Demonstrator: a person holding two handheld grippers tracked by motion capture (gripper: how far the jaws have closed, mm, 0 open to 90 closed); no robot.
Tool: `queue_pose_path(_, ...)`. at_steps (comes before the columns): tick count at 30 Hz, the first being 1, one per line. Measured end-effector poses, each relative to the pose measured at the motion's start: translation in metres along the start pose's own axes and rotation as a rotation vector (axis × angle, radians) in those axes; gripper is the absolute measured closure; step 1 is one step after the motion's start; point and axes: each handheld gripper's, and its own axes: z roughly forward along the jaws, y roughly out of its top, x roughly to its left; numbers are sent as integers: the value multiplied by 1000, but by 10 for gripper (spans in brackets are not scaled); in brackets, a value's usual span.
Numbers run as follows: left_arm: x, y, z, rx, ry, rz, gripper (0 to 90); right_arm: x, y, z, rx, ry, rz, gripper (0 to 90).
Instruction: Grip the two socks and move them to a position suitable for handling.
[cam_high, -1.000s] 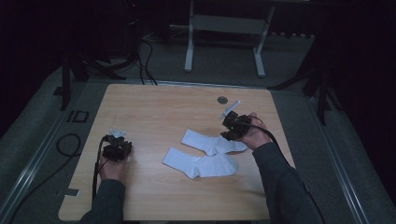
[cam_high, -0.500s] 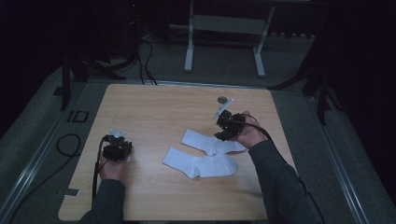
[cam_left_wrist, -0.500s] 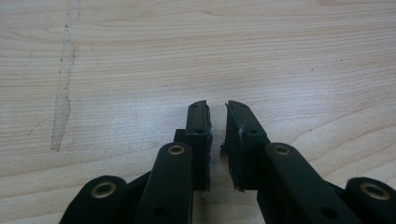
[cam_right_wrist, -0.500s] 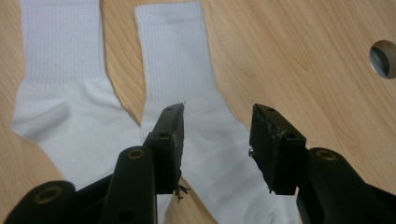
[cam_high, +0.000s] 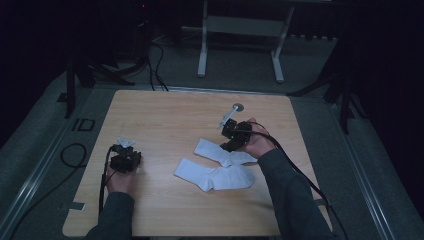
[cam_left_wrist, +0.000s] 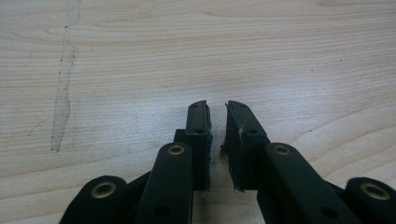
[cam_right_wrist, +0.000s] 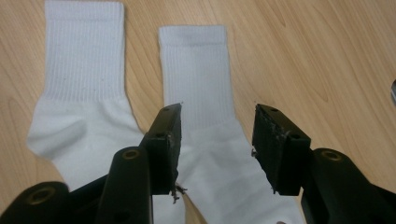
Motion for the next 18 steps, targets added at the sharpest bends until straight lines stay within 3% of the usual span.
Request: queue_pose_path(18,0,0,0,0,-1,0,796,4,12,12,4,12,-12,519)
